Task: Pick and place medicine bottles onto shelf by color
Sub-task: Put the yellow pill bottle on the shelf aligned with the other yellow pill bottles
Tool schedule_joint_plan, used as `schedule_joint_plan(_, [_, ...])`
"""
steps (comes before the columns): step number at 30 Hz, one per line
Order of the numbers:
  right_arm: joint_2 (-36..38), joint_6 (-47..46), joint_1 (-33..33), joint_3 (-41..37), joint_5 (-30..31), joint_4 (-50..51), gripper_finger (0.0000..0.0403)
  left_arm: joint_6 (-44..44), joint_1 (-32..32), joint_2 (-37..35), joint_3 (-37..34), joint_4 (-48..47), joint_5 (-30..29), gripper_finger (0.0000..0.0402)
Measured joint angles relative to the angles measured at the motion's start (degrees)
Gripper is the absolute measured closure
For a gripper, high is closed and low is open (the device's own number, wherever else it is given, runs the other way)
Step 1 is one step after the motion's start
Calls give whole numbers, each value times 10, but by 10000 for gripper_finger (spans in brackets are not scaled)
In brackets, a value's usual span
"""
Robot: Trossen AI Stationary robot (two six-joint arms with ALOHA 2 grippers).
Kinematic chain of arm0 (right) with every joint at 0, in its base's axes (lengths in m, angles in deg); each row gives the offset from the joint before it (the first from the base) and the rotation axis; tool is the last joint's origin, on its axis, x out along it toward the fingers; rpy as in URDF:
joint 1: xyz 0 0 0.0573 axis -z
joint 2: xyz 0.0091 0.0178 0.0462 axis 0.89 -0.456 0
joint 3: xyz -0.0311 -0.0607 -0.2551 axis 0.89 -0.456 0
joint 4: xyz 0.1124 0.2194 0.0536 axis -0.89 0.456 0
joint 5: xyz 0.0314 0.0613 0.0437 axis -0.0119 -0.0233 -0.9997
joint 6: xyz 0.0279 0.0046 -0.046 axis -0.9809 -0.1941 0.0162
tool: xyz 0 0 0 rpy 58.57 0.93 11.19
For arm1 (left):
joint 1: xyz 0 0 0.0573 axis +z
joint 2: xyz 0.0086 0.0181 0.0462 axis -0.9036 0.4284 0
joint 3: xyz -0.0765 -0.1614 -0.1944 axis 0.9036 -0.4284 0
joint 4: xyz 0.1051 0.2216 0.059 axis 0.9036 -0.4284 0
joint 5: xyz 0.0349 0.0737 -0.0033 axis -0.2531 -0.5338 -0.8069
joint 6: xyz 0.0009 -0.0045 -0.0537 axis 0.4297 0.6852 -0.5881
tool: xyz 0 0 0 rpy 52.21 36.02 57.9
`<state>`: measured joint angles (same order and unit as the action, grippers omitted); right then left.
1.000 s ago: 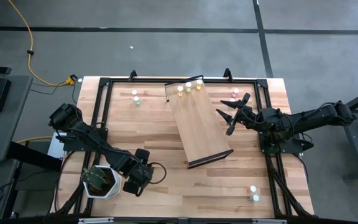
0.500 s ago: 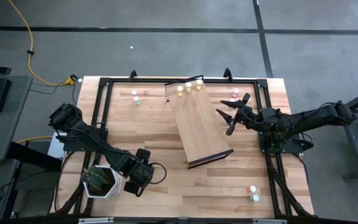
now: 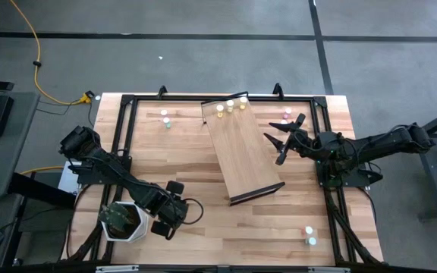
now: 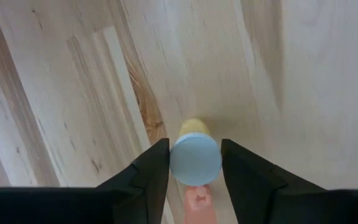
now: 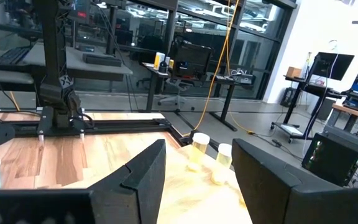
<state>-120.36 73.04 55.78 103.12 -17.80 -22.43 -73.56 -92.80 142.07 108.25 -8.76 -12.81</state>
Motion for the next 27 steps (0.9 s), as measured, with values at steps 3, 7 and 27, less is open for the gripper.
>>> schedule_joint_plan(3, [0, 7, 0, 0, 0, 0, 226, 14, 1, 0, 0, 0, -7, 284])
schedule_joint_plan(7, [0, 7, 0, 0, 0, 0, 226, 17, 13, 0, 0, 0, -4, 295])
schedule_joint_plan(27, [0, -2, 0, 0, 0, 0, 226, 225, 188, 0, 308, -230, -203, 292])
